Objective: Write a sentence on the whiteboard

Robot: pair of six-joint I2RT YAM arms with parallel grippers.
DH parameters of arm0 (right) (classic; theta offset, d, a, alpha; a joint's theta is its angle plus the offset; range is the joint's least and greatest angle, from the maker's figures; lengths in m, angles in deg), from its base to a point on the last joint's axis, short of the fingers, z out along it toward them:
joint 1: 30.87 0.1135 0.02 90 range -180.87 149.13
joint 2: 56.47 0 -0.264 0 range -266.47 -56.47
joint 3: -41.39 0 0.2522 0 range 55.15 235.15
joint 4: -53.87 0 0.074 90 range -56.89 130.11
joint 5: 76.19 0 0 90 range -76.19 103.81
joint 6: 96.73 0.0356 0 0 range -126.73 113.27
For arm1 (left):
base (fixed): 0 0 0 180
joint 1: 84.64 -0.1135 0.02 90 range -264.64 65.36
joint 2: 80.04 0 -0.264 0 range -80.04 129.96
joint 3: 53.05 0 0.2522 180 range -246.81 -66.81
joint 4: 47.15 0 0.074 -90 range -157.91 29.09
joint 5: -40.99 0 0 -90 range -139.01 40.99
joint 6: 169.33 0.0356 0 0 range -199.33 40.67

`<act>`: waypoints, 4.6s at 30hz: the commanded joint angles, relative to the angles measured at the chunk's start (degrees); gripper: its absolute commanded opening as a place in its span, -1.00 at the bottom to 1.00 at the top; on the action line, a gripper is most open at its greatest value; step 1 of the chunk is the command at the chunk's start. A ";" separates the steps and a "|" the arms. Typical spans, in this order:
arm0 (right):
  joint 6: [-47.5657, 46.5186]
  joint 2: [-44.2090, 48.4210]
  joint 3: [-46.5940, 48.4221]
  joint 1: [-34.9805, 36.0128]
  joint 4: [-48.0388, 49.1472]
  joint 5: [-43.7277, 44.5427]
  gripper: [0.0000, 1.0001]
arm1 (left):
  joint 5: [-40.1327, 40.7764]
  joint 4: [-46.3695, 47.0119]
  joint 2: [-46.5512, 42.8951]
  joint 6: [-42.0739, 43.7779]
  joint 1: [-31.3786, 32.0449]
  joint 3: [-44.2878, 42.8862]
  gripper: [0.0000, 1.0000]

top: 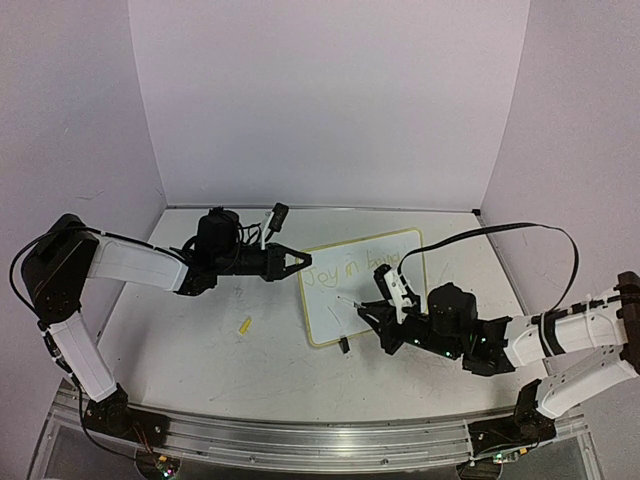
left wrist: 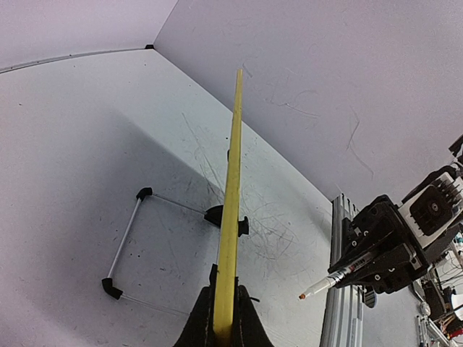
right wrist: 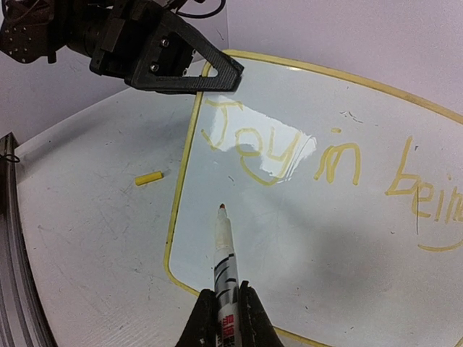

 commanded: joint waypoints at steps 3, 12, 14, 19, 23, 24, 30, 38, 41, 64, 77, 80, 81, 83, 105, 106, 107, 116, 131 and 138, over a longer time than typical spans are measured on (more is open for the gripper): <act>0.58 0.16 -0.25 0.26 2.42 1.54 -1.00 | 6.70 -5.02 0.43 1.93 -0.49 -0.11 -1.00; 0.37 0.16 -0.09 0.28 2.26 2.23 -1.00 | 7.01 -5.19 1.01 1.72 -0.31 -0.43 -1.00; 0.30 0.16 -0.07 0.30 2.28 2.56 -1.00 | 7.02 -5.27 0.95 1.73 -0.31 -0.45 -1.00; 0.96 0.51 0.28 0.29 1.51 7.11 -1.00 | 6.93 -5.49 1.22 1.78 -0.31 -0.65 -1.00; 1.86 1.81 -0.27 0.27 1.39 7.50 -1.00 | 6.93 -5.64 1.43 1.81 -0.31 -0.81 -1.00; 2.00 1.94 -0.31 0.24 1.52 6.51 -1.00 | 6.92 -5.67 1.45 1.81 -0.31 -0.82 -1.00; 1.35 0.48 0.68 0.86 1.97 2.42 -1.00 | 6.74 -5.92 1.69 1.81 -0.28 -1.11 -1.00; 0.51 -2.44 2.00 2.38 1.04 2.43 -1.00 | 6.98 -6.07 2.18 1.81 -0.31 -1.47 -1.00; 1.51 -1.26 1.44 2.34 0.62 7.15 -1.00 | 6.92 -6.07 2.31 1.77 -0.31 -1.53 -1.00; 3.05 -10.63 7.90 2.40 -1.43 6.01 -1.00 | 6.62 -6.16 2.09 2.46 -0.24 -1.67 -1.00; 4.10 -14.01 9.45 2.39 -1.88 9.49 -1.00 | 6.39 -6.24 1.93 3.04 -0.21 -1.40 -1.00; 4.14 -14.50 9.99 2.35 -2.02 10.08 -1.00 | 6.35 -6.30 1.83 3.08 -0.22 -1.31 -1.00; 4.06 -14.78 10.20 2.35 -2.06 10.10 -1.00 | 6.37 -6.32 1.72 3.11 -0.22 -1.34 -1.00; 3.85 -15.27 10.67 2.39 -2.22 10.06 -1.00 | 6.39 -6.33 1.65 3.20 -0.23 -1.30 -1.00; 4.05 -15.04 9.71 2.72 -6.16 5.74 -1.00 | 6.57 -6.59 2.10 3.56 -0.22 -1.68 -1.00; 4.08 -15.04 9.57 2.69 -6.31 5.59 -1.00 | 6.58 -6.59 2.01 3.57 -0.22 -1.57 -1.00; 4.09 -15.10 9.54 2.70 -6.52 5.45 -1.00 | 6.62 -6.59 1.97 3.57 -0.22 -1.59 -1.00; 4.79 -14.16 8.62 2.70 -7.62 7.26 -1.00 | 6.66 -6.68 1.84 3.55 -0.22 -1.49 -1.00; 5.48 -12.79 7.86 2.64 -8.03 11.25 -1.00 | 6.74 -6.94 1.48 3.44 -0.23 -1.41 -1.00; 5.76 -13.44 9.08 2.59 -6.23 12.48 -1.00 | 6.66 -6.95 1.35 3.39 -0.22 -1.32 -1.00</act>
